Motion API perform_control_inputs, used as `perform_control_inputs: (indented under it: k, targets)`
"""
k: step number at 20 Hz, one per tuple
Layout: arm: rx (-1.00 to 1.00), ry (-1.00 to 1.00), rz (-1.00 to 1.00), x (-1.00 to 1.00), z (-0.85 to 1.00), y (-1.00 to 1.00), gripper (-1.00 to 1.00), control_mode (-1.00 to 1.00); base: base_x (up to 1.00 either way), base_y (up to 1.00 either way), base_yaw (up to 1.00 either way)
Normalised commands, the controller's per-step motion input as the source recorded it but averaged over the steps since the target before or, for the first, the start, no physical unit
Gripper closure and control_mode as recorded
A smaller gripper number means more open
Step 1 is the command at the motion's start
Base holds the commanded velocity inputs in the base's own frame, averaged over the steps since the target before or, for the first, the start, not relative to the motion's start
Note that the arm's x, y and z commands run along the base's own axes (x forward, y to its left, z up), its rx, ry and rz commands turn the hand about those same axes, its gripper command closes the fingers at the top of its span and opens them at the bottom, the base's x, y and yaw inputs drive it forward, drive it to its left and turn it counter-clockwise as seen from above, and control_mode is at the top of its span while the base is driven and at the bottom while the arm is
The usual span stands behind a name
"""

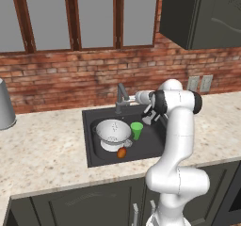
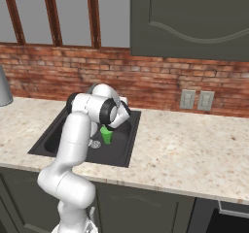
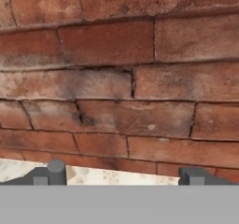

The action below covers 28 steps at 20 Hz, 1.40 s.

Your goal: Pick the cup and colander and place them in the sink. Then turn on the water.

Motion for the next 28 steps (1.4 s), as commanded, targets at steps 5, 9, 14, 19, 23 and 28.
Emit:
perform_control_inputs:
  k: [5, 9, 14, 19, 23, 28]
  targets:
    - [0.00, 0.00, 0.00, 0.00, 0.00, -0.73, -1.00, -1.00, 0.00, 0.00, 0.00]
    - [0.00, 0.00, 0.00, 0.00, 0.00, -0.73, -1.00, -1.00, 0.00, 0.00, 0.00]
    - [0.00, 0.00, 0.00, 0.00, 0.00, -0.72, -1.00, -1.00, 0.00, 0.00, 0.00]
    - [0.01, 0.00, 0.01, 0.00, 0.00, -0.71, -1.00, -1.00, 0.00, 0.00, 0.00]
    - [0.00, 0.00, 0.03, 0.00, 0.00, -0.69, -1.00, -1.00, 0.00, 0.00, 0.00]
    - [0.01, 0.00, 0.03, 0.00, 0.00, -0.68, -1.00, -1.00, 0.00, 0.00, 0.00]
